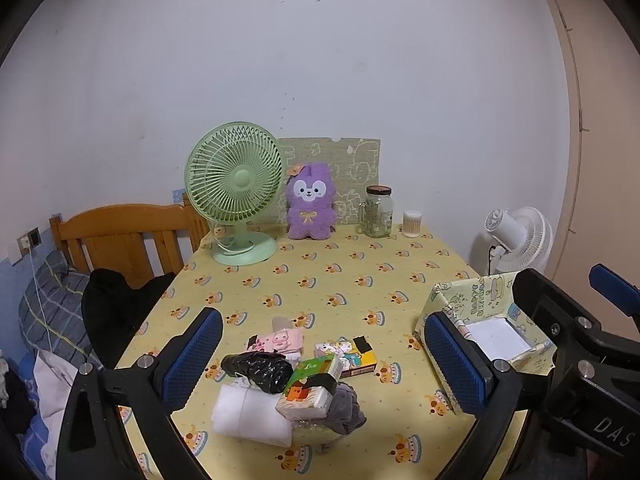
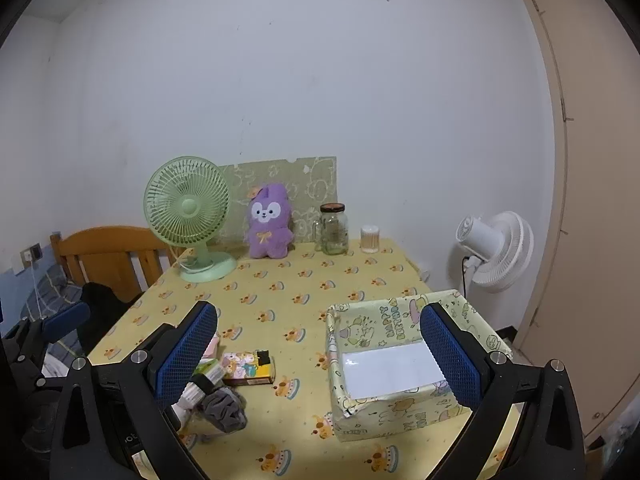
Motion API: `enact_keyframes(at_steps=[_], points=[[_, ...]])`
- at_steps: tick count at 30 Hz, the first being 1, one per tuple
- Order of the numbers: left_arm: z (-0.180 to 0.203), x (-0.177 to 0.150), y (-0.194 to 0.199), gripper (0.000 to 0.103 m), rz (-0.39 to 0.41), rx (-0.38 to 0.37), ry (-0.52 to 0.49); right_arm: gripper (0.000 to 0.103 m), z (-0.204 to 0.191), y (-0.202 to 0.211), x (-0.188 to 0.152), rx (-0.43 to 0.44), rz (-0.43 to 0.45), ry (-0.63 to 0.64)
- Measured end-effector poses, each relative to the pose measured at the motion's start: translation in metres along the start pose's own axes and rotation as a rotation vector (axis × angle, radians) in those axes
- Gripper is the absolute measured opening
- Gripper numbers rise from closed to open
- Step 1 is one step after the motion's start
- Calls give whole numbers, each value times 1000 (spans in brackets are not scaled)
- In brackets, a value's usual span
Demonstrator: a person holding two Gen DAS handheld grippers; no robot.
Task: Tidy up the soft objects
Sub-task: 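Move both tools toward the pile of items on the table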
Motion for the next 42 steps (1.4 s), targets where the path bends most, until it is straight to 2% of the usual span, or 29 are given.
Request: enact_keyframes(at_steps=[10,20,42], points=[[-6,1,2,101,6,-1,14,102,0,1,-1,5,24,-27],[-7,3,8,101,23,-9,8,102,-7,5,4,15,26,15],[-8,4,6,99,17,-7,6,102,-7,-2,3,31,-4,-9]])
Point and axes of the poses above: each gripper's, at about its wrist camera, not at the fingertips, and y roughly against the way its jaws point, z to its right, x to its top, the point moved 1 cm from there along -y, roughly the way its jaws point, and after that the axes turned 6 degrees about -z, right-handed, at the moved point
